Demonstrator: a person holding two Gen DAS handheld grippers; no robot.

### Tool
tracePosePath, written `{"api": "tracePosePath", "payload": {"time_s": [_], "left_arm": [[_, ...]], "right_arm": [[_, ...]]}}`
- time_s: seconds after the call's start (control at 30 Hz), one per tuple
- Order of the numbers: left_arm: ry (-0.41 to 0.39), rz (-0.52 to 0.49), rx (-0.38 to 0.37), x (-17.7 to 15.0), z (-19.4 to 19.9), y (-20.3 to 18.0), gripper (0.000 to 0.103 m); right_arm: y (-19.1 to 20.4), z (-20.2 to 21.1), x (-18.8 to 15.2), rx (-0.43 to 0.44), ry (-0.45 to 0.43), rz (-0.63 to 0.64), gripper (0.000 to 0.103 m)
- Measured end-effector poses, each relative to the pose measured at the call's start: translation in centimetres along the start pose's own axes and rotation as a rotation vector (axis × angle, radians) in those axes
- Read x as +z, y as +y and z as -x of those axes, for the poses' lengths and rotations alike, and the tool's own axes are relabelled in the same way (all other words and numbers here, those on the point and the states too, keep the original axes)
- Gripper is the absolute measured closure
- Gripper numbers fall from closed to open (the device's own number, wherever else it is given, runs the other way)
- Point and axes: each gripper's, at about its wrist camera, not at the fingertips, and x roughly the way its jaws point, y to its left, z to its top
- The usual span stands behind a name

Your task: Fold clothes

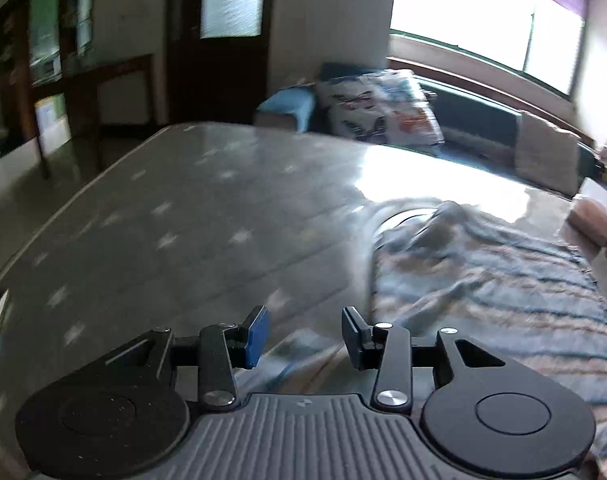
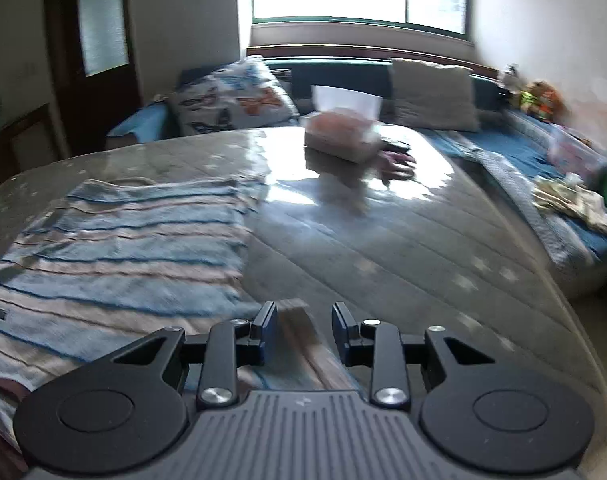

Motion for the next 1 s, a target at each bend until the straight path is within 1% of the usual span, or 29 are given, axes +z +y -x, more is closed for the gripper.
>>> {"api": "tracePosePath", "payload": {"time_s": [0.07, 0.17, 0.23, 0.4, 0.43, 0.47, 0.53, 0.6, 0.67, 0.73, 0.8, 1.0], "left_arm": [[0.001, -0.022, -0.021, 1.4, -1.6, -1.6, 0.061], [0.009, -0.044, -0.043, 3.4, -4.2, -3.9, 0.065], [0.016, -0.054, -0.048, 4.7, -6.1, -5.3, 0.074], [0.05, -0.067, -0.016, 7.3, -11.4, -8.5, 0.075], [0.058, -0.073, -0.011, 7.7, -12.4, -9.0, 0.074], [0.063, -0.084, -0.006, 7.9, -13.3, -9.6, 0.074], [0.075, -0.106, 0.001, 8.4, -15.2, -10.6, 0.074], [0.086, -0.128, 0.004, 8.5, -16.9, -11.6, 0.072], [0.096, -0.14, 0.011, 8.5, -18.4, -12.2, 0.073], [0.101, -0.139, -0.01, 8.4, -19.1, -12.6, 0.073], [0.097, -0.15, -0.051, 8.1, -19.3, -13.1, 0.073], [0.091, -0.184, -0.112, 6.7, -18.6, -14.3, 0.071]], "right_arm": [[0.9, -1.0, 1.1, 0.027, 0.004, 0.02, 0.068], [2.1, -2.9, 2.7, 0.061, 0.014, 0.045, 0.068], [2.8, -4.2, 3.6, 0.079, 0.022, 0.061, 0.068], [4.2, -7.4, 5.4, 0.101, 0.038, 0.096, 0.067], [4.5, -8.1, 5.7, 0.106, 0.042, 0.102, 0.064], [4.7, -8.9, 6.0, 0.11, 0.047, 0.105, 0.062], [5.0, -10.2, 6.4, 0.114, 0.056, 0.109, 0.062], [5.2, -11.6, 6.7, 0.12, 0.065, 0.109, 0.061], [5.3, -12.6, 7.0, 0.124, 0.07, 0.106, 0.061], [5.3, -13.6, 7.2, 0.127, 0.076, 0.106, 0.061], [5.3, -14.5, 7.4, 0.128, 0.084, 0.107, 0.06], [5.2, -16.3, 7.3, 0.127, 0.105, 0.111, 0.06]]}}
